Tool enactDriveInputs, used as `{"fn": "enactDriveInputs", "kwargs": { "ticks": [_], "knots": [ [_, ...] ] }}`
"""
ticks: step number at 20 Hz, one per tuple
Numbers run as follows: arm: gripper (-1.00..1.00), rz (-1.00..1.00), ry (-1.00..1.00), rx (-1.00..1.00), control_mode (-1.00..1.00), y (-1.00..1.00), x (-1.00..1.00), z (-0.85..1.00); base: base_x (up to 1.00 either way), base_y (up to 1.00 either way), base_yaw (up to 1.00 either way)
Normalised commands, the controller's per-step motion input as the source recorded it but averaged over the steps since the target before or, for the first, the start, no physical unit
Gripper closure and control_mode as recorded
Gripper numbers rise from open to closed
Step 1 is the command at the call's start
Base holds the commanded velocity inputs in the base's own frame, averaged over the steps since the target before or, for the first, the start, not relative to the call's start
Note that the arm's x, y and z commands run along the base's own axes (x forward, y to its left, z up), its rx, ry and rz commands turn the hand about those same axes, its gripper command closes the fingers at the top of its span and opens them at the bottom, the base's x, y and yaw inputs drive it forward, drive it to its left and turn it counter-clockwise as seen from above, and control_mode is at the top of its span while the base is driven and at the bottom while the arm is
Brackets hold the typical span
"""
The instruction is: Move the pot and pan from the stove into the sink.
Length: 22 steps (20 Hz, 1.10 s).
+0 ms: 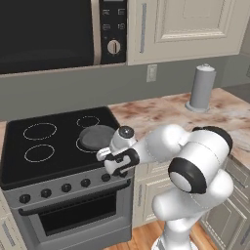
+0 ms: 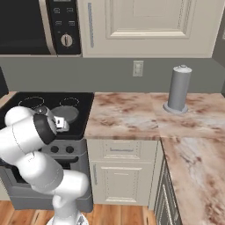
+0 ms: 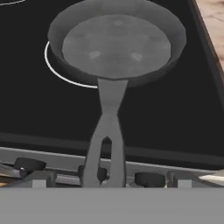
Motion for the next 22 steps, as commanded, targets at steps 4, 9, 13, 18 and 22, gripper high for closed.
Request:
{"fn": "enactDriveInputs", "kwargs": {
  "ticks": [4,9,13,18,22],
  "knots": [
    [-1.0,0.0,0.01,-0.02,-1.0,0.0,0.09,-0.32,0.0,0.0,0.0],
    [-1.0,0.0,0.0,-0.01,-1.0,0.0,0.05,-0.18,0.0,0.0,0.0],
    [1.0,0.0,0.0,0.0,-1.0,0.0,0.0,0.0,0.0,0.0,0.0],
    [1.0,0.0,0.0,0.0,-1.0,0.0,0.0,0.0,0.0,0.0,0.0],
    [1.0,0.0,0.0,0.0,-1.0,0.0,0.0,0.0,0.0,0.0,0.0]
  ]
}}
